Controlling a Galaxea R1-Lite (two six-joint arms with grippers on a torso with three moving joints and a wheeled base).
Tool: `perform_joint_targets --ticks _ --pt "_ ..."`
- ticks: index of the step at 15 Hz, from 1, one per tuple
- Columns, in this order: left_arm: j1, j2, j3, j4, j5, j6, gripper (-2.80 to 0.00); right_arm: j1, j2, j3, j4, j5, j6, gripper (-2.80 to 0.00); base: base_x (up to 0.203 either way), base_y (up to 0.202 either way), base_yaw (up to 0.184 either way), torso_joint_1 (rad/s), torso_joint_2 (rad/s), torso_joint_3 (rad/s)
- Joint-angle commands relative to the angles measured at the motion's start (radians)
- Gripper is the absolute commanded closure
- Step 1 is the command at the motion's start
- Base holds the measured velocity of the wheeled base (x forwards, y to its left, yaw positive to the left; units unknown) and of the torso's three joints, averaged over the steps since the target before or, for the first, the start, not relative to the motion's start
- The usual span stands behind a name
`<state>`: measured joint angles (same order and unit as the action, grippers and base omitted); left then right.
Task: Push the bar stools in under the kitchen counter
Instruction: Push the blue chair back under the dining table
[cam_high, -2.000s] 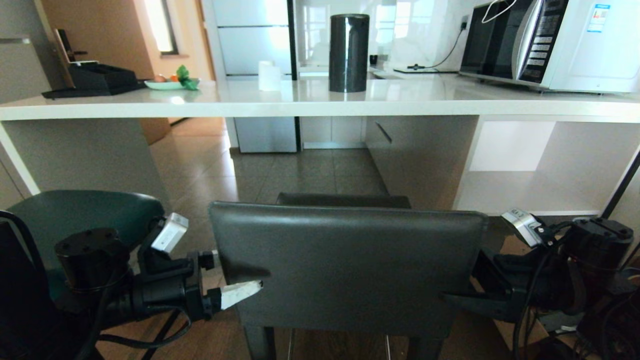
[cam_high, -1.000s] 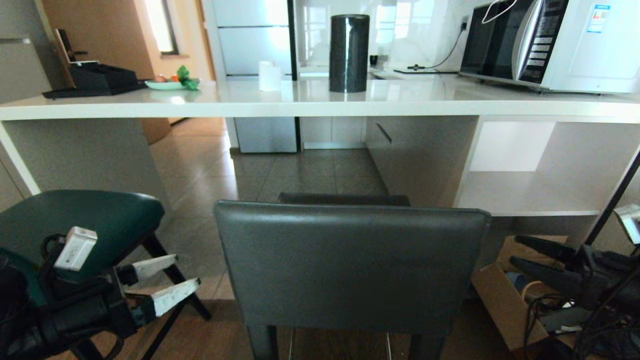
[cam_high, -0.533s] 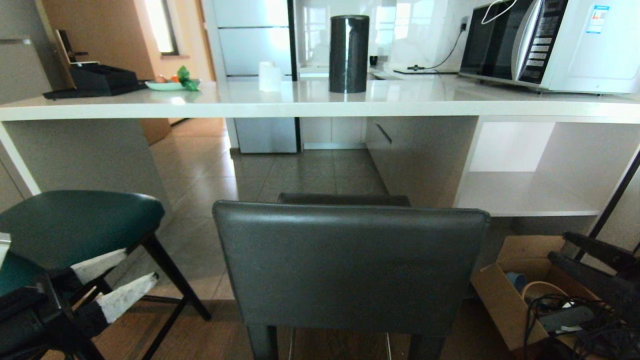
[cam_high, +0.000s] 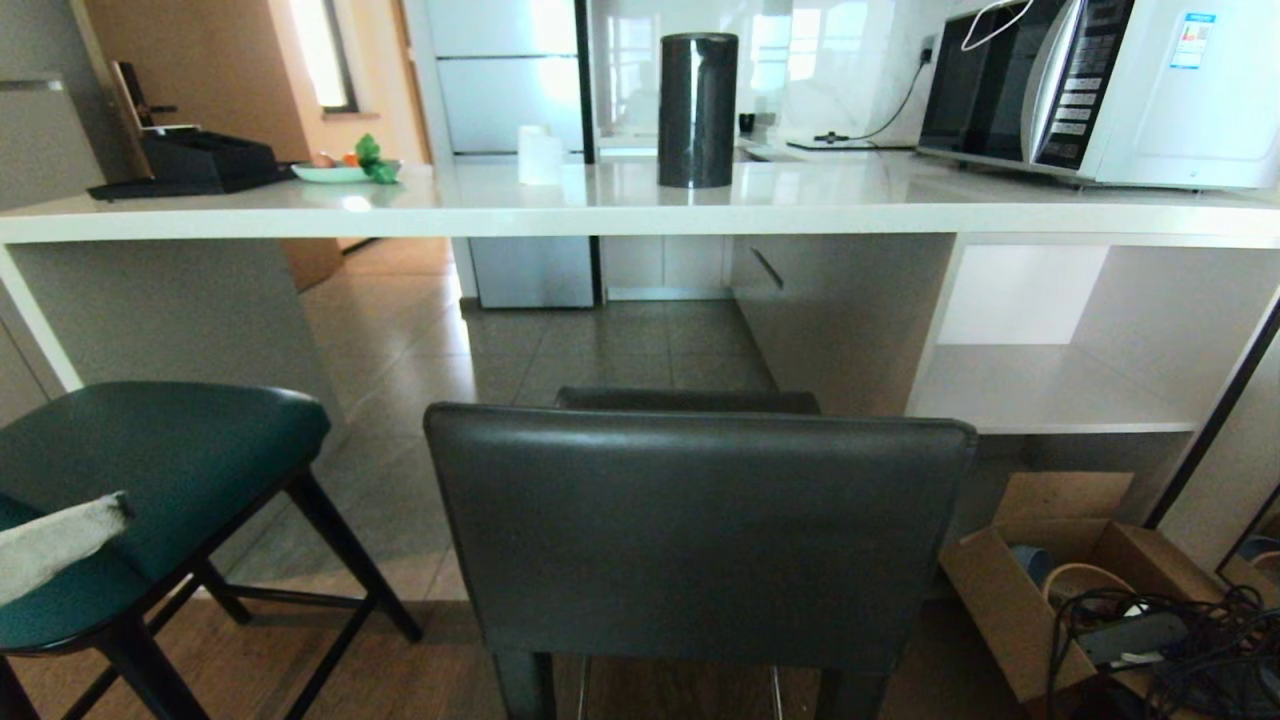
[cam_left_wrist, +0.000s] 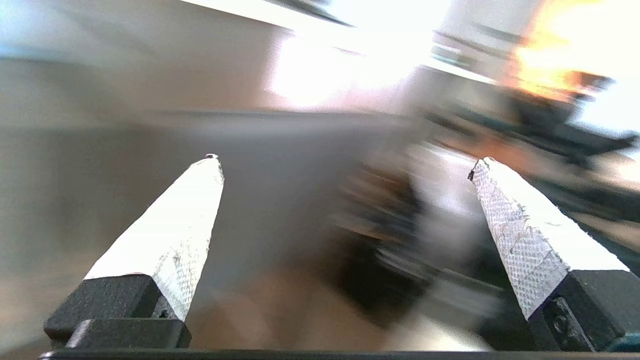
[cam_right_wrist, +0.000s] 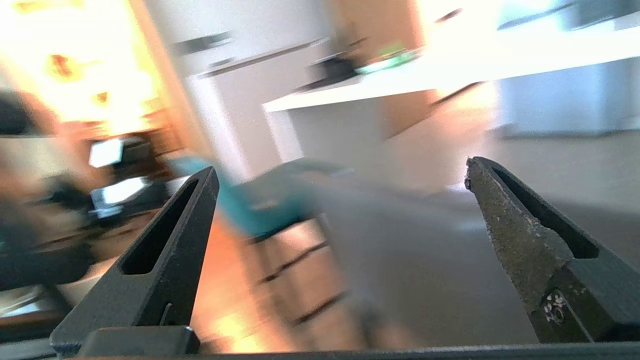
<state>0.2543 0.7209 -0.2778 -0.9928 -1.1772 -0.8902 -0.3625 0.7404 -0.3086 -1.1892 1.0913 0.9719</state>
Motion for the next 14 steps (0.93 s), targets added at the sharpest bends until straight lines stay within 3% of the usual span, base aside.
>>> perform_joint_targets --ticks 1,3,7,9,11,14 --pt "-0.085 -0.129 -0.094 0.011 -0.091 -0.182 -2.80 0.071 -0.210 -0.120 0.154 0.048 0.127 -2.80 0.000 0.000 0.000 0.000 0.00 0.000" --pt "-0.147 -0.186 -0.137 0.019 -0.108 -0.304 -2.80 0.197 -0.264 -0.174 0.202 0.062 0.180 -2.80 0.000 0.000 0.000 0.000 0.00 0.000" --pt "-0.156 -0.365 -0.098 0.066 -0.150 -0.328 -2.80 0.258 -0.443 -0.209 0.367 0.110 0.207 -2.80 0.000 0.000 0.000 0.000 0.00 0.000" --pt "-0.161 -0.453 -0.057 0.106 -0.224 -0.328 -2.80 0.273 -0.460 -0.203 0.360 0.131 0.207 -2.80 0.000 0.000 0.000 0.000 0.00 0.000" --pt "-0.170 -0.454 -0.016 0.026 -0.300 -0.380 -2.80 0.284 -0.460 -0.216 0.352 0.146 0.215 -2.80 0.000 0.000 0.000 0.000 0.00 0.000" --pt "-0.285 -0.453 -0.049 0.023 -0.316 -0.421 -2.80 0.399 -0.465 -0.291 0.446 0.160 0.217 -2.80 0.000 0.000 0.000 0.000 0.00 0.000"
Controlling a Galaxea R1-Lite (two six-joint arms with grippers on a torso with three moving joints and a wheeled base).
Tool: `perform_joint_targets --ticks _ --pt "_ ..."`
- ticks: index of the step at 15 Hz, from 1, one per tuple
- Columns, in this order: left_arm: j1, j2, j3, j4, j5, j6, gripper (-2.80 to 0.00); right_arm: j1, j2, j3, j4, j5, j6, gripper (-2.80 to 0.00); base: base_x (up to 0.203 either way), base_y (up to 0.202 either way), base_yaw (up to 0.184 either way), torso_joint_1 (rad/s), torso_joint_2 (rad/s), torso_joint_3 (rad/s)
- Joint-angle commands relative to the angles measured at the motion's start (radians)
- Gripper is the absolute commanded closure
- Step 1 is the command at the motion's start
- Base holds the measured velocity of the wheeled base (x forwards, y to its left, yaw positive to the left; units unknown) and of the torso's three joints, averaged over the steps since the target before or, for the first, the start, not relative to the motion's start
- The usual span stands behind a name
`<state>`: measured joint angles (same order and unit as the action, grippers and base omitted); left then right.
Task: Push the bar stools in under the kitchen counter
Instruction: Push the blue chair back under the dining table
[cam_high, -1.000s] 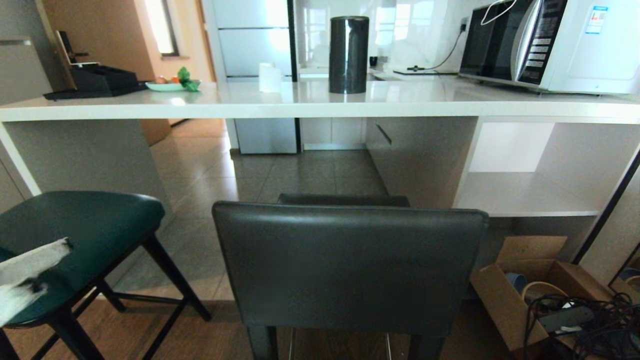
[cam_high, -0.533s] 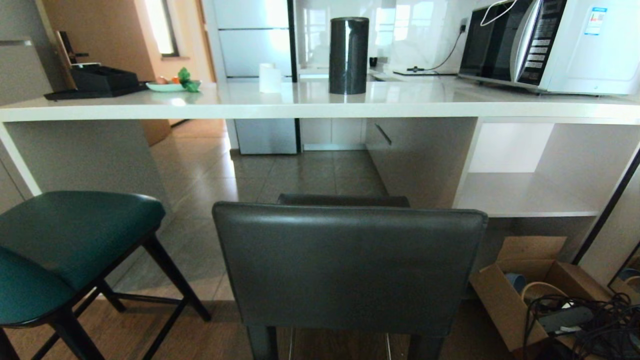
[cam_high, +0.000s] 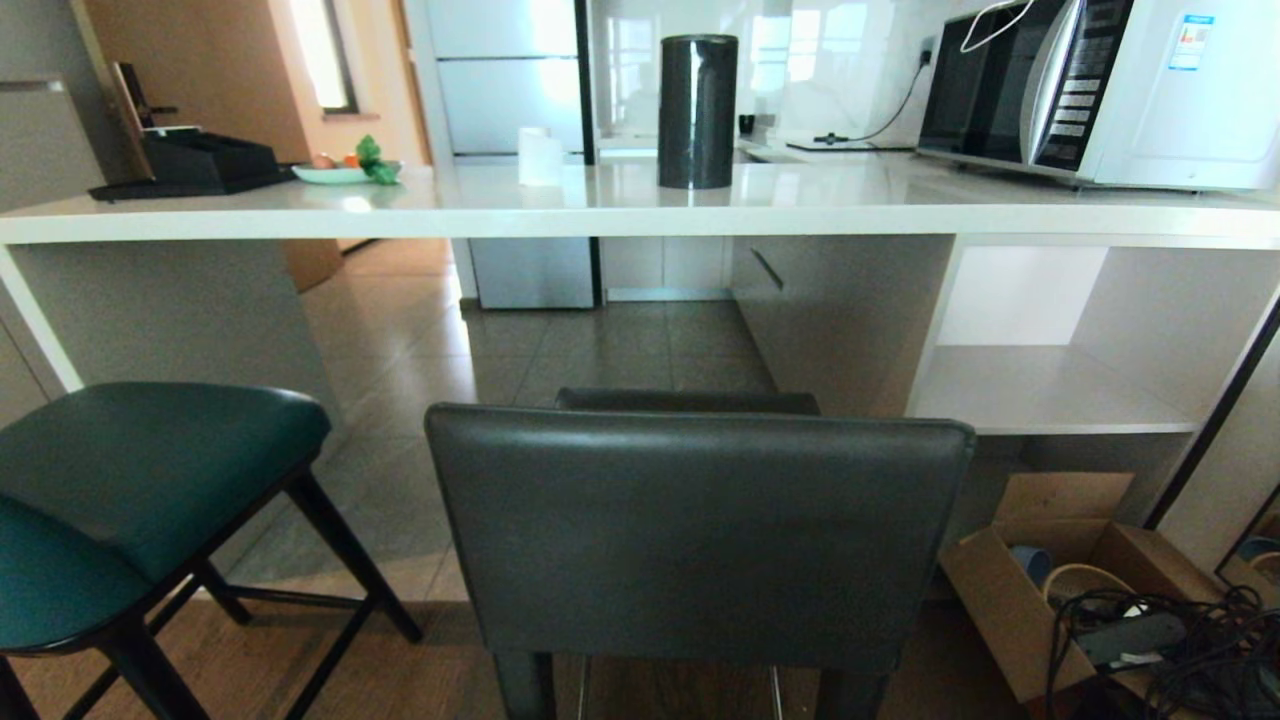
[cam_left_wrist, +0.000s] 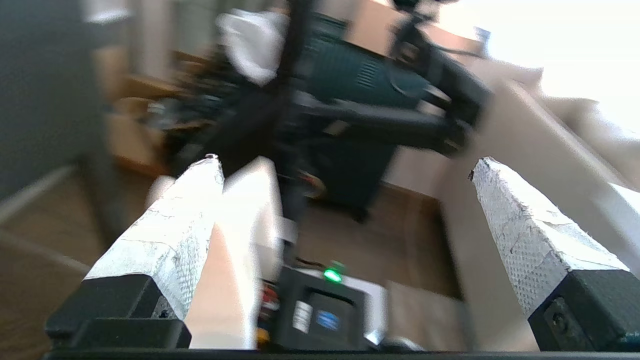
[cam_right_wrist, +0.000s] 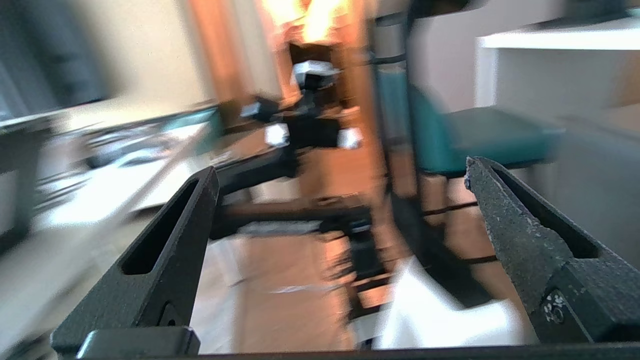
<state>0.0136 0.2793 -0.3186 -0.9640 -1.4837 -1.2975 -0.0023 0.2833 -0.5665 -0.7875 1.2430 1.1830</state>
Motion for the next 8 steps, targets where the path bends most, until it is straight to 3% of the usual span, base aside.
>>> perform_joint_targets --ticks 1,5,6,8 --pt "-0.040 -0.037 0.003 -0.002 -0.010 -0.016 -2.80 0.033 -0.044 -0.020 0.069 0.008 0.005 -2.80 0.000 0.000 0.000 0.000 0.00 0.000" --pt "-0.015 -0.268 0.105 0.043 -0.020 -0.045 -2.80 0.013 -0.283 0.076 0.181 0.008 0.017 -2.80 0.000 0.000 0.000 0.000 0.00 0.000" --pt "-0.013 -0.287 0.149 0.035 -0.012 -0.064 -2.80 0.010 -0.287 0.101 0.205 -0.031 0.023 -2.80 0.000 0.000 0.000 0.000 0.00 0.000" --pt "-0.010 -0.280 0.222 0.009 0.087 -0.074 -2.80 0.007 -0.282 0.169 0.212 -0.062 0.010 -2.80 0.000 0.000 0.000 0.000 0.00 0.000"
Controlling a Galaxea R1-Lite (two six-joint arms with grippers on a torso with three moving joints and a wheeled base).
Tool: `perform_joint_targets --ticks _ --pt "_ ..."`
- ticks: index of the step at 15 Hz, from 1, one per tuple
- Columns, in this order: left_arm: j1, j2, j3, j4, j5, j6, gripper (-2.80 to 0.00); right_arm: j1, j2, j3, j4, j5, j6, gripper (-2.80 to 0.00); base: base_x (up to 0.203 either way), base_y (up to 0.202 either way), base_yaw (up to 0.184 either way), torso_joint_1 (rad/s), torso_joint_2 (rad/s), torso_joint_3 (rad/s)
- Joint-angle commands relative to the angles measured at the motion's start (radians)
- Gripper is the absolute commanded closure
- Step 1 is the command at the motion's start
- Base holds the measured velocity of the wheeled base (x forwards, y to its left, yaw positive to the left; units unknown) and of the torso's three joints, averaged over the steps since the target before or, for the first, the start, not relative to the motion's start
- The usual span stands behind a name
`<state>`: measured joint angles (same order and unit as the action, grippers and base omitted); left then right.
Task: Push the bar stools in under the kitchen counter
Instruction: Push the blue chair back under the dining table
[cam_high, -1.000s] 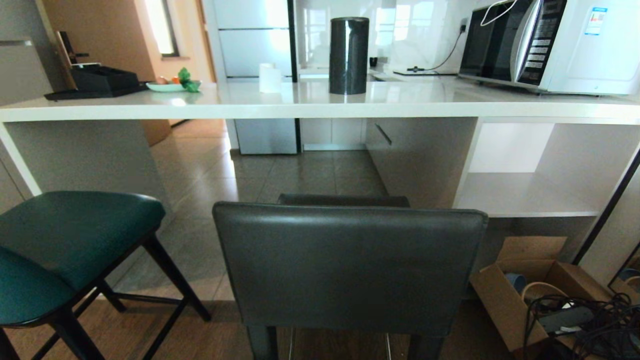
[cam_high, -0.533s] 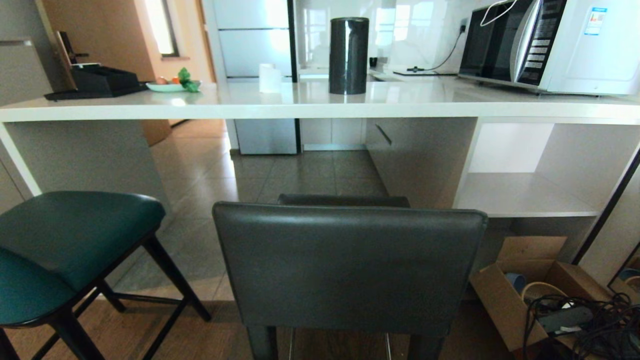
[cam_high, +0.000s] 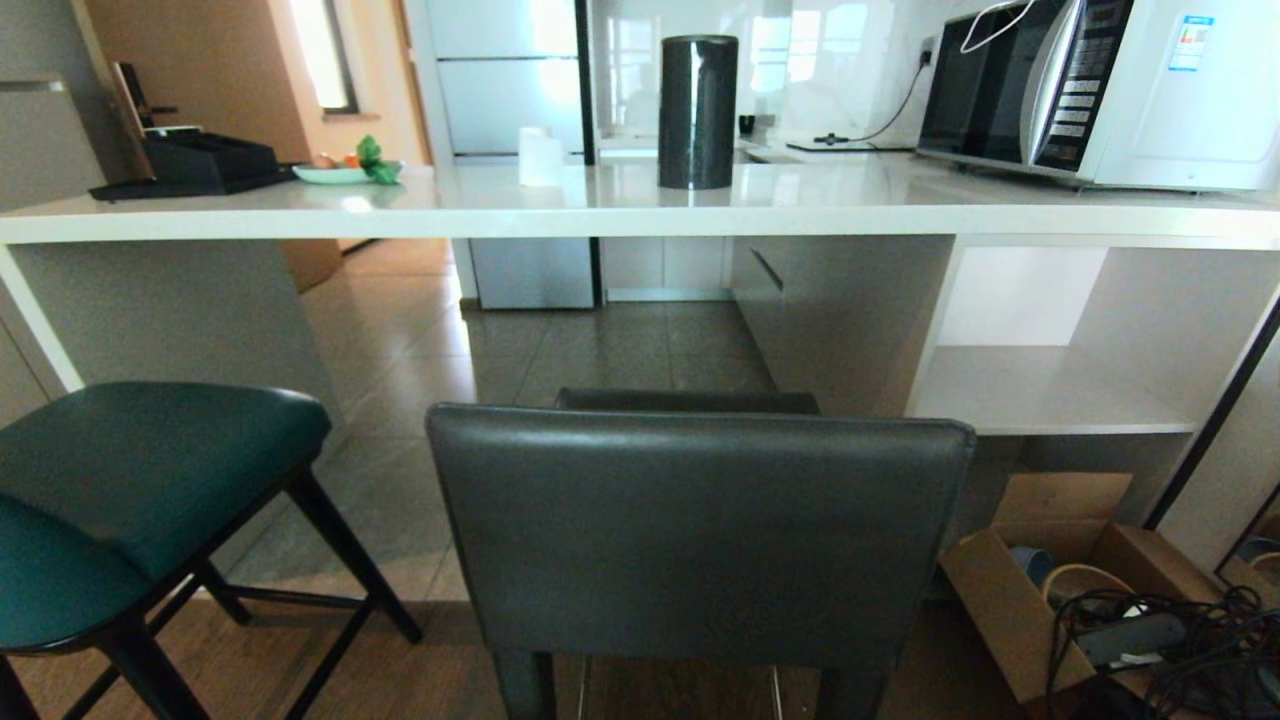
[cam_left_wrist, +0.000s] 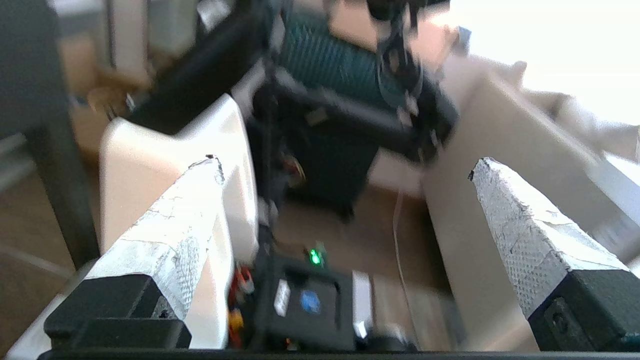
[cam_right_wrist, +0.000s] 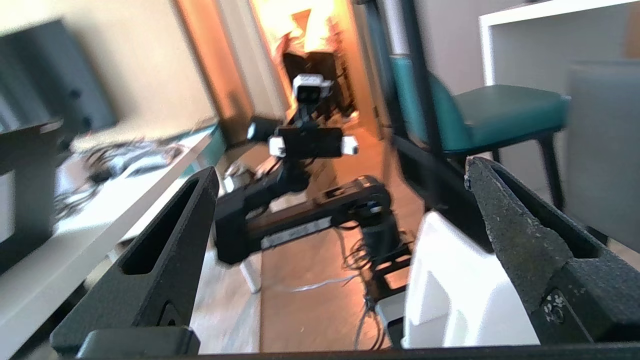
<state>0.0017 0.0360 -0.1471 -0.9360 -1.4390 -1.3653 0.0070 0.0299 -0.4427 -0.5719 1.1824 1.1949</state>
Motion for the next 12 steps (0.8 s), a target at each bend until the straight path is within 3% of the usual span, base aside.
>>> perform_joint_targets --ticks 1,3,5,7,10,12 --pt "0.002 -0.036 0.086 -0.040 0.102 0.023 -2.80 -0.002 -0.028 0.077 -0.003 -0.034 -0.026 -2.80 0.000 0.000 0.000 0.000 0.00 0.000" --pt "0.003 -0.036 0.142 -0.029 0.197 0.190 -2.80 -0.004 -0.028 0.150 0.000 -0.163 -0.132 -2.80 0.000 0.000 0.000 0.000 0.00 0.000" --pt "0.005 -0.035 0.146 0.085 0.398 0.397 -2.80 -0.004 -0.028 0.230 0.002 -0.302 -0.327 -2.80 0.000 0.000 0.000 0.000 0.00 0.000" --pt "0.005 -0.036 0.133 0.269 0.635 0.657 -2.80 -0.004 -0.028 0.292 0.002 -0.471 -0.540 -2.80 0.000 0.000 0.000 0.000 0.00 0.000" --pt "0.005 -0.036 0.127 0.431 0.906 1.047 -2.80 -0.004 -0.028 0.341 -0.005 -0.709 -0.856 -2.80 0.000 0.000 0.000 0.000 0.00 0.000" --pt "0.005 -0.036 0.133 0.531 1.105 1.264 -2.80 -0.004 -0.028 0.417 -0.008 -0.786 -1.031 -2.80 0.000 0.000 0.000 0.000 0.00 0.000"
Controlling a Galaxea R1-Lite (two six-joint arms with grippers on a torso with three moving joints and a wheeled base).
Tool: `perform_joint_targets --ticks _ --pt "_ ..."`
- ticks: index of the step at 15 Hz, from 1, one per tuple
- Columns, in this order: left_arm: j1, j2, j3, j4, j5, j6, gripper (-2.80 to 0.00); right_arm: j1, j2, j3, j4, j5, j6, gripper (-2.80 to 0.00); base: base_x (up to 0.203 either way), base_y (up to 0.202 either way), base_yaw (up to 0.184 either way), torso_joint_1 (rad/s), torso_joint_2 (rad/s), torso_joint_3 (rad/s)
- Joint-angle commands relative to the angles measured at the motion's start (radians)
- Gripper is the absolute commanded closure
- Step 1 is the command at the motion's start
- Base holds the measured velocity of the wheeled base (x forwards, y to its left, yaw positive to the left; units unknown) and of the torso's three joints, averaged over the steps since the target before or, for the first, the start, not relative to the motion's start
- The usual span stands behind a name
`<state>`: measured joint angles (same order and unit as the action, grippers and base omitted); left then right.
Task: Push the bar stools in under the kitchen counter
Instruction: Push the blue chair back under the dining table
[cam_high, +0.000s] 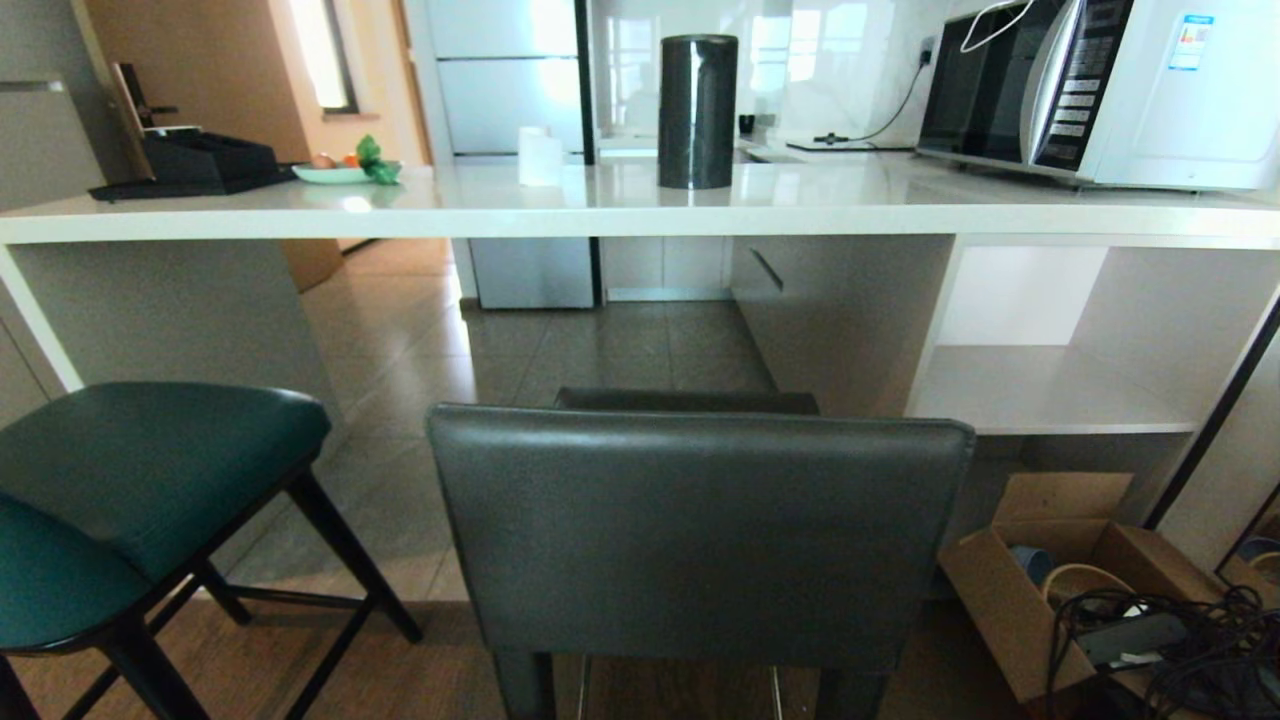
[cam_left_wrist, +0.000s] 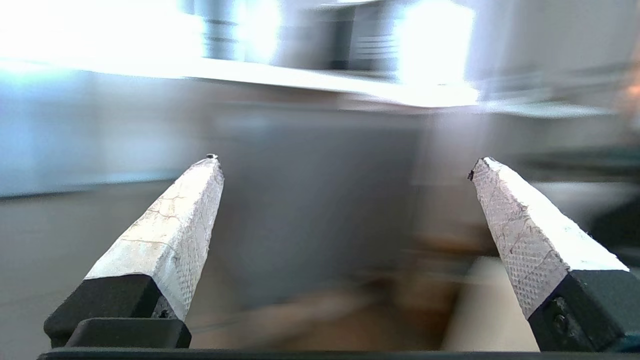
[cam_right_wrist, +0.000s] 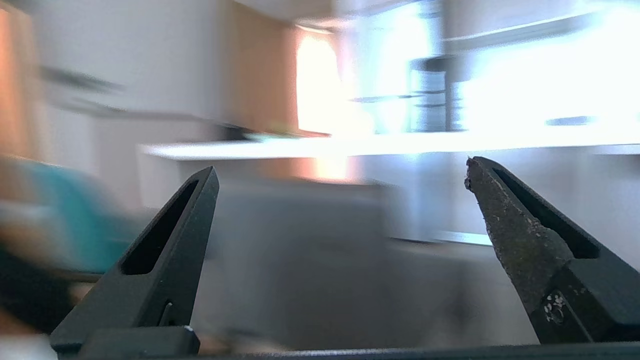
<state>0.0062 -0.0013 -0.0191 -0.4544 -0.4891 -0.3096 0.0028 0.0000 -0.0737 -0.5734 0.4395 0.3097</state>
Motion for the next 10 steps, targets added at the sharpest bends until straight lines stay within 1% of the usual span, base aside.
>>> perform_joint_targets --ticks 1,2,3,4,5,6,7,8,10 --pt "0.000 0.001 0.011 0.079 0.264 0.283 -2.80 0.000 0.002 0.064 -0.012 -0.102 -0.224 -2.80 0.000 0.000 0.000 0.000 0.00 0.000" --pt "0.000 0.001 0.017 0.104 0.364 0.350 -2.80 0.000 0.002 0.072 -0.012 -0.184 -0.301 -2.80 0.000 0.000 0.000 0.000 0.00 0.000" --pt "0.000 0.001 0.020 0.154 0.448 0.385 -2.80 0.001 0.002 0.075 0.008 -0.252 -0.350 -2.80 0.000 0.000 0.000 0.000 0.00 0.000" --pt "0.000 0.001 0.021 0.224 0.538 0.394 -2.80 0.000 0.002 0.076 0.054 -0.312 -0.375 -2.80 0.000 0.000 0.000 0.000 0.00 0.000" --pt "-0.001 0.001 0.021 0.293 0.603 0.377 -2.80 0.001 0.002 0.077 0.107 -0.348 -0.380 -2.80 0.000 0.000 0.000 0.000 0.00 0.000" --pt "-0.001 0.001 0.019 0.314 0.613 0.319 -2.80 0.001 0.002 0.077 0.183 -0.364 -0.382 -2.80 0.000 0.000 0.000 0.000 0.00 0.000" --pt "0.000 0.001 0.015 0.340 0.590 0.271 -2.80 0.001 0.002 0.077 0.287 -0.372 -0.382 -2.80 0.000 0.000 0.000 0.000 0.00 0.000" --pt "0.000 0.001 0.004 0.384 0.574 0.245 -2.80 0.001 0.002 0.077 0.400 -0.378 -0.384 -2.80 0.000 0.000 0.000 0.000 0.00 0.000" --pt "0.000 0.001 -0.022 0.482 0.568 0.240 -2.80 0.001 0.002 0.077 0.555 -0.398 -0.408 -2.80 0.000 0.000 0.000 0.000 0.00 0.000"
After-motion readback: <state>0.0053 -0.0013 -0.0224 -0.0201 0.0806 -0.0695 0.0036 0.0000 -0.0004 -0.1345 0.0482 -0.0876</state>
